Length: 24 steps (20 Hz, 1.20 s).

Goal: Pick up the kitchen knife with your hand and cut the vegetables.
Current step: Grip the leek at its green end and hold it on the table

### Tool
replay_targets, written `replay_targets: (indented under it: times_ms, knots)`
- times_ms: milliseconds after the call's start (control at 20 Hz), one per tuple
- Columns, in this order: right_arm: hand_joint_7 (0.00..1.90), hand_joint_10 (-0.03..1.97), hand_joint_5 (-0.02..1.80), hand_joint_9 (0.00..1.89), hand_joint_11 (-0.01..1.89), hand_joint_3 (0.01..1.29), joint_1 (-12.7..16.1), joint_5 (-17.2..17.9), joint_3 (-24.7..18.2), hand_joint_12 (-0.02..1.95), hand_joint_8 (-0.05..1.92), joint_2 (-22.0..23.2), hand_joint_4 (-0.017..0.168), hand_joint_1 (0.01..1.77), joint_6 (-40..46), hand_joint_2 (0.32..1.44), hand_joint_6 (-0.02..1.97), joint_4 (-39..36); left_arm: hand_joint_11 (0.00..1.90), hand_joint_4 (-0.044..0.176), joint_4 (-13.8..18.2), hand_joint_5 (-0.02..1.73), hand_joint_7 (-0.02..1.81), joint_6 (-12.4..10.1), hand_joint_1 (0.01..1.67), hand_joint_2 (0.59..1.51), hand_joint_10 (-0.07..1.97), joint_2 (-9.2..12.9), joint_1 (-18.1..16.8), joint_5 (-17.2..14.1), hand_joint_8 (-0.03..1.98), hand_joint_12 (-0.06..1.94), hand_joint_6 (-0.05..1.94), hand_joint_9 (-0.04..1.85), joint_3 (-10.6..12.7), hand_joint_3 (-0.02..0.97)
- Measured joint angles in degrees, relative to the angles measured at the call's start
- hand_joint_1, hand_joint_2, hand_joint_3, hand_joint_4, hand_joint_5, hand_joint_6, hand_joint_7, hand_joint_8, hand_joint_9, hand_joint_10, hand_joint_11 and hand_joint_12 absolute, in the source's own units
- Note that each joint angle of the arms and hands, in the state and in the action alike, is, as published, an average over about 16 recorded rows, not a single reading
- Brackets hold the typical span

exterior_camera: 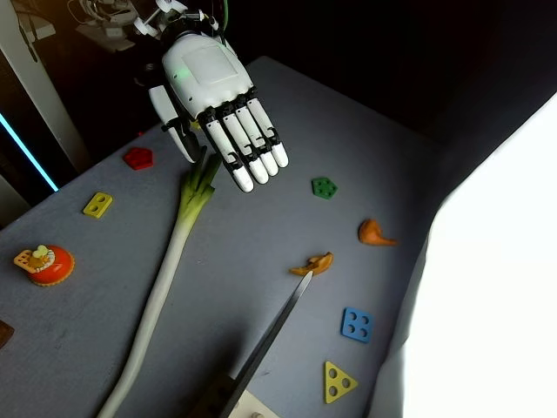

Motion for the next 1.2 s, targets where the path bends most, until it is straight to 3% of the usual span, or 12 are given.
replay_targets:
  times_ms: [300,950,1050,1200]
  knots:
    - [0.01,-0.01,0.02,0.02,0.02,0.02,-0.17,-0.41,2.36,0.0,0.02,-2.22,0.068,1.17,0.41,0.99,0.02,-0.11,0.02,0.007,-2.35,0.06,0.07,0.93,0.52,1.403,0.01,-2.29,2.79,-3.98,-0.01,0.22,0.0,0.07,-1.05,0.009]
    - [0.04,0.0,0.05,0.03,0.02,0.02,-0.87,-0.46,3.5,0.01,0.02,-4.0,0.057,1.2,0.44,0.98,0.03,-0.12,0.02,0.018,2.01,0.05,0.08,-5.58,0.44,1.39,0.01,-7.05,8.55,-8.21,-0.01,0.2,0.0,0.1,-2.66,0.009]
    - [0.08,0.05,0.08,0.05,0.02,0.02,-0.98,-0.4,3.5,0.11,0.04,-4.11,0.049,1.2,0.44,0.98,0.06,-0.08,0.02,0.019,2.41,0.04,0.08,-6.03,0.42,1.391,0.01,-7.6,9.09,-8.71,-0.01,0.21,0.0,0.1,-2.78,0.009]
    - [0.15,0.28,0.13,0.09,0.02,0.02,-1.08,-0.33,3.5,0.43,0.2,-4.24,0.037,1.18,0.43,0.98,0.25,-0.03,0.02,0.021,3.0,0.04,0.09,-6.59,0.39,1.389,0.01,-8.36,9.72,-9.23,-0.01,0.22,0.0,0.11,-2.96,0.01]
